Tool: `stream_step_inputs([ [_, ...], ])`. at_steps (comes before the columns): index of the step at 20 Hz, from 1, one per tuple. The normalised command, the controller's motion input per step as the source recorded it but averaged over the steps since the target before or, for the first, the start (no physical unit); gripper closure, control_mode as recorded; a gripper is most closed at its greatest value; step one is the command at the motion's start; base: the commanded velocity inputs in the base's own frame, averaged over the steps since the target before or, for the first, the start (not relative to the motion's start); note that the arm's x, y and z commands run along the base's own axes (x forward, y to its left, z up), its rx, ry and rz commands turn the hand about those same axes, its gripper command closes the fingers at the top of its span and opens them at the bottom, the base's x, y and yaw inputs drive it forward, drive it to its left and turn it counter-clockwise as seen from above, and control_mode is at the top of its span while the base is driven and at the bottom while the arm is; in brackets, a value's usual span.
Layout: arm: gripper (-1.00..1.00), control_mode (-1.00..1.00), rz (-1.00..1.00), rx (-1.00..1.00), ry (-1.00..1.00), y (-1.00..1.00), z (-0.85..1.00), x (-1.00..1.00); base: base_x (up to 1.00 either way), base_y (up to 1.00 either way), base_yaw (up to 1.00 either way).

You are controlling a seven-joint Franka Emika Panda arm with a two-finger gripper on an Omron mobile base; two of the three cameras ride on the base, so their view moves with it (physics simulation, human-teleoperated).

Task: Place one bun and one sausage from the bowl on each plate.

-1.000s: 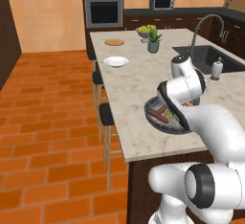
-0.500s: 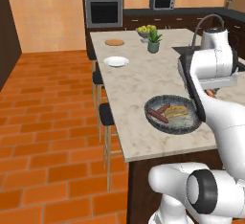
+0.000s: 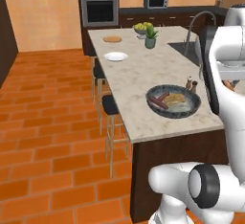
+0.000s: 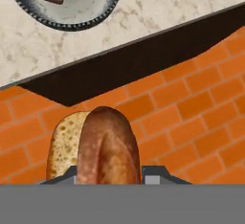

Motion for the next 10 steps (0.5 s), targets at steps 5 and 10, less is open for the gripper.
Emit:
stream_step_inputs([
  [5,1.0,1.0,0.0,0.0,0.0,0.0,0.0,0.0,-0.32,1.0,-0.35],
  [10,1.0,1.0,0.0,0.0,0.0,0.0,0.0,0.0,0.04,1.0,-0.38],
])
